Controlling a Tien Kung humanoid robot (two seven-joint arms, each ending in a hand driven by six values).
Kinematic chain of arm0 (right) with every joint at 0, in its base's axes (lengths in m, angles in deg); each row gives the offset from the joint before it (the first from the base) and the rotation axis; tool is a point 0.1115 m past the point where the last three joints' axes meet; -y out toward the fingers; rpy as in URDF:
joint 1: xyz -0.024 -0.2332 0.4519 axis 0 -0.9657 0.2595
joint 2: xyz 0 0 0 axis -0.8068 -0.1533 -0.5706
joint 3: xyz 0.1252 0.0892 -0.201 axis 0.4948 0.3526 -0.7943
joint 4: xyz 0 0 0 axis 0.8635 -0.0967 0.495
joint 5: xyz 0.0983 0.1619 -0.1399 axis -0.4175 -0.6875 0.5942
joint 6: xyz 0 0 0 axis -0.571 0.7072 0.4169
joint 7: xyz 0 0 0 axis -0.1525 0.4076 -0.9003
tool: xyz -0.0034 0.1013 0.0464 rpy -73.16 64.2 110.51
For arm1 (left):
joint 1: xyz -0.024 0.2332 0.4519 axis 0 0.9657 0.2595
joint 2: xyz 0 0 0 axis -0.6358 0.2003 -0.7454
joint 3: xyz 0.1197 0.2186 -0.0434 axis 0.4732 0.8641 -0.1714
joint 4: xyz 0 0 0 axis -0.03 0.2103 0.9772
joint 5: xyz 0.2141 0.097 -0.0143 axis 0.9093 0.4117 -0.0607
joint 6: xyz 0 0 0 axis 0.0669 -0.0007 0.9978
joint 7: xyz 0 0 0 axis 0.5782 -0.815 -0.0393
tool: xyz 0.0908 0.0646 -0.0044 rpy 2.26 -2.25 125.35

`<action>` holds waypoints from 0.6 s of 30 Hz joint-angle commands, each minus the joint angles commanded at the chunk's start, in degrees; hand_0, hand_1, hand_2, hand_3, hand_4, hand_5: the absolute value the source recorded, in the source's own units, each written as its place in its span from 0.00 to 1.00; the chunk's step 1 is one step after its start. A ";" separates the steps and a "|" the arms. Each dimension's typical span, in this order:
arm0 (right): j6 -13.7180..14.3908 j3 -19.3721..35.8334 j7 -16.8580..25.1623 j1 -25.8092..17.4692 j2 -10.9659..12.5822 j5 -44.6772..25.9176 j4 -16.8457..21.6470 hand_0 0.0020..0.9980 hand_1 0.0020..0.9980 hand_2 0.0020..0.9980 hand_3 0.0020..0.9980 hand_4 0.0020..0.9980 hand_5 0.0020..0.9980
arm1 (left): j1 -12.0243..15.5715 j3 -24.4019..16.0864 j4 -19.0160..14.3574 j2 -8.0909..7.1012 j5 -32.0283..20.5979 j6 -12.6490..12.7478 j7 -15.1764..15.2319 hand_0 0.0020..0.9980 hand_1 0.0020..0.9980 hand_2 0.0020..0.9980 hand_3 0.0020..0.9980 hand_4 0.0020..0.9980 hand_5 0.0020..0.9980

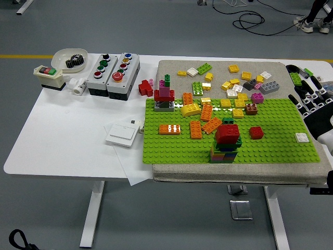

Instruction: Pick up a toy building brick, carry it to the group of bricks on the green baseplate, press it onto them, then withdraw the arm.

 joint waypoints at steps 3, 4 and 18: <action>0.03 -0.11 -0.04 -0.06 -0.11 -0.09 -0.04 0.75 0.68 0.76 0.76 1.00 0.81 | 0.02 0.00 0.00 0.02 -0.06 0.00 -0.02 0.67 0.70 0.71 0.59 0.67 0.66; 0.05 -0.10 -0.05 -0.09 -0.13 -0.17 -0.06 0.75 0.68 0.76 0.76 1.00 0.81 | 0.02 0.01 0.01 0.02 -0.08 0.00 -0.02 0.67 0.70 0.71 0.59 0.67 0.66; -0.17 -0.13 -0.38 -0.21 -0.15 -1.23 -0.15 0.70 0.65 0.74 0.73 1.00 0.80 | -0.04 0.05 0.01 0.04 -0.12 0.01 0.01 0.67 0.70 0.71 0.59 0.67 0.66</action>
